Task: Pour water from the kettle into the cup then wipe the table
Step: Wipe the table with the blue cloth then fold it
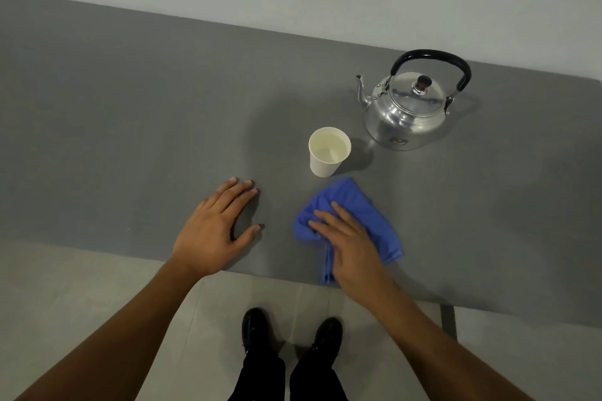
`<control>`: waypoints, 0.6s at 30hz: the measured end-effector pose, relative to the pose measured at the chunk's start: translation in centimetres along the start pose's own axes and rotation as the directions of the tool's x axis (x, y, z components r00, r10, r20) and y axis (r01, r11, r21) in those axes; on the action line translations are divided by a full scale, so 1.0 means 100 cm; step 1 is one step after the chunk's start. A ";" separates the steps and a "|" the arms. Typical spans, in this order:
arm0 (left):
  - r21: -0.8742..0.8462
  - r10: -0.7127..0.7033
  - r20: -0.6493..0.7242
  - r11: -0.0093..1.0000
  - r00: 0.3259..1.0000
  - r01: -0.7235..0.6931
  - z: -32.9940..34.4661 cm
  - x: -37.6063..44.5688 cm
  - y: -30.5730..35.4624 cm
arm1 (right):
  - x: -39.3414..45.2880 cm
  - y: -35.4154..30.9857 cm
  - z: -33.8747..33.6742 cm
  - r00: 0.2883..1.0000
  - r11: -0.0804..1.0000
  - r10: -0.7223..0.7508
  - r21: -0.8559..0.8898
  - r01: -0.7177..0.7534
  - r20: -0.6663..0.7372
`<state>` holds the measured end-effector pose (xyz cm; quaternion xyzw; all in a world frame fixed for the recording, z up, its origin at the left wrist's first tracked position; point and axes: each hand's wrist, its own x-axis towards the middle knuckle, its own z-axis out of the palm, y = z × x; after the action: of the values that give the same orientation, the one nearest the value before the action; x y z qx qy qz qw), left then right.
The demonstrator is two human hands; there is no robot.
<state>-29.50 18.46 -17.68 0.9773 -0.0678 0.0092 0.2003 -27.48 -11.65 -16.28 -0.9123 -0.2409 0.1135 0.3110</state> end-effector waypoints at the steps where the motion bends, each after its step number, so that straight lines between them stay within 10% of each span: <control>1: 0.001 0.000 0.001 1.000 1.000 0.000 0.000 0.000 0.000 | -0.009 0.001 0.000 0.999 1.000 -0.022 0.003 0.022 0.027; 11: 0.001 0.005 0.008 1.000 1.000 -0.005 0.001 -0.001 -0.003 | 0.016 0.020 -0.027 0.979 0.980 0.177 -0.071 -0.185 -0.106; 18: -0.007 0.004 0.015 1.000 1.000 -0.004 -0.001 -0.001 -0.001 | 0.016 -0.026 0.025 0.999 0.999 0.022 -0.026 -0.023 -0.049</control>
<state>-29.59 18.64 -17.67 0.9765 -0.0714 0.0018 0.2034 -27.95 -7.82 -16.70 -0.9216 -0.2243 0.0914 0.3034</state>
